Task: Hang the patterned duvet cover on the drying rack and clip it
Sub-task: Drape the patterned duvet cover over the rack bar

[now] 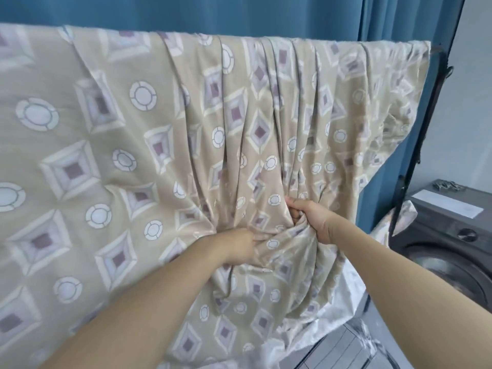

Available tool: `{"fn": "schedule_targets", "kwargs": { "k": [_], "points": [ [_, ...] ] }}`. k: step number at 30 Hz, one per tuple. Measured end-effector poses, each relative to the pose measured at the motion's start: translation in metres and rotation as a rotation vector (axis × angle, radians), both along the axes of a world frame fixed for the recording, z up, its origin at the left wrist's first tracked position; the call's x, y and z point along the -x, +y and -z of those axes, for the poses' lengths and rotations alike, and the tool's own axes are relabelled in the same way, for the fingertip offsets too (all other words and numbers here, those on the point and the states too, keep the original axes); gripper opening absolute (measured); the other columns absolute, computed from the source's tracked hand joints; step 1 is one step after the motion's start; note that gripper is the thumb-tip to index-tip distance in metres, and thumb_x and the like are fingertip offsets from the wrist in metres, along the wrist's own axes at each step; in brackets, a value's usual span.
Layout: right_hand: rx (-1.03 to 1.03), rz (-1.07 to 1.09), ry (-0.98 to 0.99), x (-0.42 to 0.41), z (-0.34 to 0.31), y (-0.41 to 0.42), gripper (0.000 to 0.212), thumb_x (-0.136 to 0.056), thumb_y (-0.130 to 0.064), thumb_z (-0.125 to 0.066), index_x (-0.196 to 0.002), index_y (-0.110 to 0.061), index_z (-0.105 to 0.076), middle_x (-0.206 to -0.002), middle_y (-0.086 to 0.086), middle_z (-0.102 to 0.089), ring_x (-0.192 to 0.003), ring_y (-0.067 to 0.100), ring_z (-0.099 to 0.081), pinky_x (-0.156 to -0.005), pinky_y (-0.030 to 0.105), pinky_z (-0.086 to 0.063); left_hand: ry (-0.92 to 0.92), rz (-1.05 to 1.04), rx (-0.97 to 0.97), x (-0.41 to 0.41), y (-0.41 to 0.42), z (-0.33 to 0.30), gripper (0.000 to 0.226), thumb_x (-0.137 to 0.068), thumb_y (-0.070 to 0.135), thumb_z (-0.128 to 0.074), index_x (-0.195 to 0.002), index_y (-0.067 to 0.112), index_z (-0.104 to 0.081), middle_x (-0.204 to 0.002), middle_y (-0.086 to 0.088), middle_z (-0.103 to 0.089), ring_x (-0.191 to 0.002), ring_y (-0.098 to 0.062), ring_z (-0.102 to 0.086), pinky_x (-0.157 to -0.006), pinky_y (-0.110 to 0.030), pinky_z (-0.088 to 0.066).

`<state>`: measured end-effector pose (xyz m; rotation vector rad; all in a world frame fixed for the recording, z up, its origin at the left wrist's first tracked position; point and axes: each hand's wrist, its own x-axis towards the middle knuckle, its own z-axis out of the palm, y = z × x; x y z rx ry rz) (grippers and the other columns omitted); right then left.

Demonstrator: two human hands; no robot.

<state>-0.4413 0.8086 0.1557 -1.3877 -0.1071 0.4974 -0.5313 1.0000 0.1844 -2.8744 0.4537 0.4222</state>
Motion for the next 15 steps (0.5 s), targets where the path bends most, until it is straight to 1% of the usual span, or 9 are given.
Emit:
{"fn": "schedule_targets", "kwargs": {
  "k": [2, 4, 5, 7, 8, 10, 11, 13, 15],
  "points": [
    [-0.025, 0.132, -0.127, 0.000, 0.000, 0.002, 0.042, -0.088, -0.037, -0.065, -0.052, -0.018, -0.056, -0.049, -0.006, -0.054, -0.050, 0.010, -0.055, -0.063, 0.024, -0.045, 0.003, -0.058, 0.014, 0.005, -0.008, 0.000, 0.028, -0.096, 0.010, -0.043, -0.113, 0.001, -0.064, -0.120, -0.016, -0.060, -0.102, -0.031, -0.058, -0.084, -0.034, -0.048],
    [-0.001, 0.286, -0.295, -0.003, 0.005, -0.001, 0.037, -0.094, -0.033, -0.061, -0.067, -0.009, -0.066, -0.069, -0.009, -0.067, -0.072, 0.005, -0.064, -0.081, 0.021, -0.047, -0.087, -0.055, 0.003, 0.009, -0.018, -0.008, 0.026, -0.096, 0.020, -0.048, -0.116, 0.010, -0.061, -0.124, -0.011, -0.056, -0.108, -0.029, -0.057, -0.083, -0.032, -0.046],
    [0.016, 0.342, -0.360, -0.003, 0.008, -0.003, 0.039, -0.095, -0.032, -0.059, -0.070, -0.003, -0.066, -0.075, -0.006, -0.069, -0.077, 0.006, -0.064, -0.083, 0.019, -0.048, -0.161, -0.010, 0.037, 0.018, -0.026, -0.021, 0.022, -0.095, 0.020, -0.049, -0.112, 0.011, -0.061, -0.122, -0.010, -0.055, -0.107, -0.030, -0.058, -0.079, -0.032, -0.045],
    [0.051, 0.367, -0.426, 0.002, 0.012, -0.003, 0.039, -0.096, -0.026, -0.058, -0.071, 0.004, -0.063, -0.068, 0.000, -0.068, -0.067, 0.008, -0.063, -0.070, 0.019, -0.050, -0.442, 0.162, 0.100, 0.031, -0.044, -0.057, 0.017, -0.090, 0.012, -0.048, -0.104, 0.011, -0.059, -0.114, -0.008, -0.057, -0.105, -0.029, -0.058, -0.071, -0.033, -0.040],
    [0.031, 0.349, -0.409, 0.004, 0.010, 0.000, 0.034, -0.094, -0.022, -0.059, -0.068, 0.000, -0.059, -0.061, -0.001, -0.063, -0.060, 0.008, -0.059, -0.061, 0.019, -0.047, -0.610, 0.296, 0.151, 0.035, -0.051, -0.076, 0.019, -0.086, 0.010, -0.047, -0.101, 0.011, -0.059, -0.109, -0.007, -0.058, -0.104, -0.029, -0.056, -0.071, -0.035, -0.039],
    [-0.045, 0.245, -0.251, 0.007, -0.002, 0.001, 0.026, -0.092, -0.019, -0.056, -0.068, -0.010, -0.057, -0.056, -0.002, -0.058, -0.055, 0.010, -0.057, -0.054, 0.017, -0.045, -0.985, 0.542, 0.209, 0.037, -0.068, -0.112, 0.024, -0.076, 0.008, -0.048, -0.095, 0.010, -0.063, -0.104, -0.010, -0.061, -0.100, -0.032, -0.056, -0.077, -0.041, -0.042],
    [-0.072, 0.153, -0.173, 0.008, -0.010, -0.001, 0.024, -0.091, -0.020, -0.057, -0.069, -0.012, -0.058, -0.059, -0.001, -0.059, -0.058, 0.013, -0.059, -0.058, 0.020, -0.046, -1.157, 0.576, 0.213, 0.032, -0.075, -0.127, 0.028, -0.075, 0.009, -0.047, -0.096, 0.009, -0.064, -0.108, -0.011, -0.063, -0.102, -0.034, -0.056, -0.083, -0.045, -0.042],
    [0.020, -0.073, -0.107, 0.004, -0.025, -0.012, 0.025, -0.091, -0.027, -0.058, -0.073, -0.011, -0.059, -0.072, 0.006, -0.062, -0.074, 0.022, -0.061, -0.076, 0.029, -0.047, -1.342, 0.398, 0.171, 0.014, -0.086, -0.157, 0.036, -0.079, 0.014, -0.044, -0.109, 0.008, -0.064, -0.129, -0.015, -0.058, -0.116, -0.037, -0.051, -0.100, -0.050, -0.037],
    [0.219, -0.277, -0.116, -0.001, -0.044, -0.028, 0.026, -0.096, -0.029, -0.051, -0.090, -0.006, -0.062, -0.096, 0.013, -0.066, -0.099, 0.029, -0.062, -0.095, 0.035, -0.044, -1.303, 0.142, 0.087, -0.003, -0.094, -0.185, 0.043, -0.088, 0.025, -0.043, -0.127, 0.010, -0.053, -0.142, -0.017, -0.045, -0.128, -0.038, -0.040, -0.112, -0.055, -0.023]
  ]
}}
